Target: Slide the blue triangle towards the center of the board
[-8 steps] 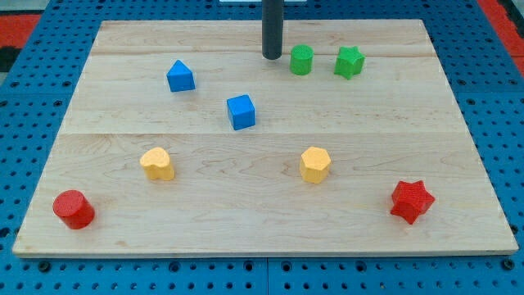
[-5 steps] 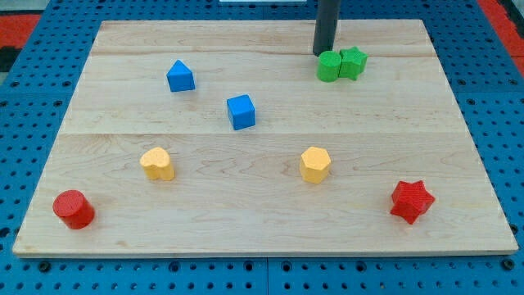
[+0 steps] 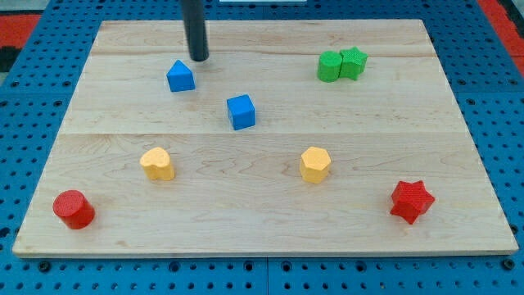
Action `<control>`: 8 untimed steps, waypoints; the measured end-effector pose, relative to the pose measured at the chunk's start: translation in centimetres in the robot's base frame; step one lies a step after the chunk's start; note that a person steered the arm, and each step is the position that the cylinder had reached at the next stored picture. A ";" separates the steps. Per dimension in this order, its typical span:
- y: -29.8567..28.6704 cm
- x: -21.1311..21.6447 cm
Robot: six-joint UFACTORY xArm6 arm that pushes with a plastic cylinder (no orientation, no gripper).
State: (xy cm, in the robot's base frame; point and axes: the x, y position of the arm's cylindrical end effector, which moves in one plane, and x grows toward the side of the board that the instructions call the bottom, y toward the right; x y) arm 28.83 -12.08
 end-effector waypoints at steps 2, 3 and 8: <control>-3.9 3.4; -3.8 5.2; 5.3 8.6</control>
